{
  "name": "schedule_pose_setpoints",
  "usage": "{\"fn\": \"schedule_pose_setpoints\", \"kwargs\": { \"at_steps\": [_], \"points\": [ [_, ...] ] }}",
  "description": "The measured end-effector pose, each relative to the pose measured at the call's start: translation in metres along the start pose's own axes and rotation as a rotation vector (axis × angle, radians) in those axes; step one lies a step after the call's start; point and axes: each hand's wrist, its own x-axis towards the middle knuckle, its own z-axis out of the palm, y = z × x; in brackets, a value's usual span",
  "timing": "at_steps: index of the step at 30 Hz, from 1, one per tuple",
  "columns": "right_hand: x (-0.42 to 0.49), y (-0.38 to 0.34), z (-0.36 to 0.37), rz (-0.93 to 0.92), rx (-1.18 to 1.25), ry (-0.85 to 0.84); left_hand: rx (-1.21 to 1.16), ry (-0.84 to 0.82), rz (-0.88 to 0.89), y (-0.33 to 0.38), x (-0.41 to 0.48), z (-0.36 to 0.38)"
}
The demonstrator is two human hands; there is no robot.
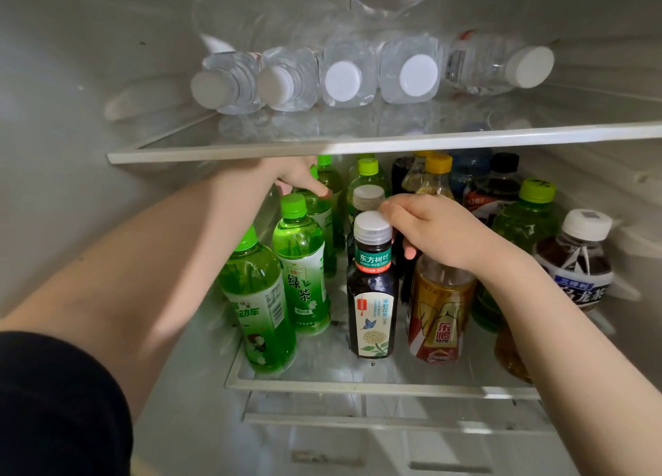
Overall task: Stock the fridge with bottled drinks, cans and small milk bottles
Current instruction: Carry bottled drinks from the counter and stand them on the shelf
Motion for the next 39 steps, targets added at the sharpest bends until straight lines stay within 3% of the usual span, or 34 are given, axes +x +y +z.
{"fn": "schedule_pose_setpoints", "kwargs": {
  "at_steps": [9,14,26,39],
  "points": [
    [-0.001,0.001,0.0,-0.013,-0.03,0.002,-0.121,-0.052,-0.048,0.008,-0.009,0.0],
    [-0.002,0.0,-0.001,-0.047,-0.05,-0.025,-0.15,-0.043,0.014,0.003,-0.009,0.002],
    [-0.001,0.0,-0.001,-0.049,-0.057,-0.022,-0.019,0.063,0.066,0.001,-0.009,0.001],
    [-0.001,-0.002,-0.001,-0.036,-0.037,-0.011,-0.141,0.027,-0.096,0.013,-0.032,-0.002]
  ]
}}
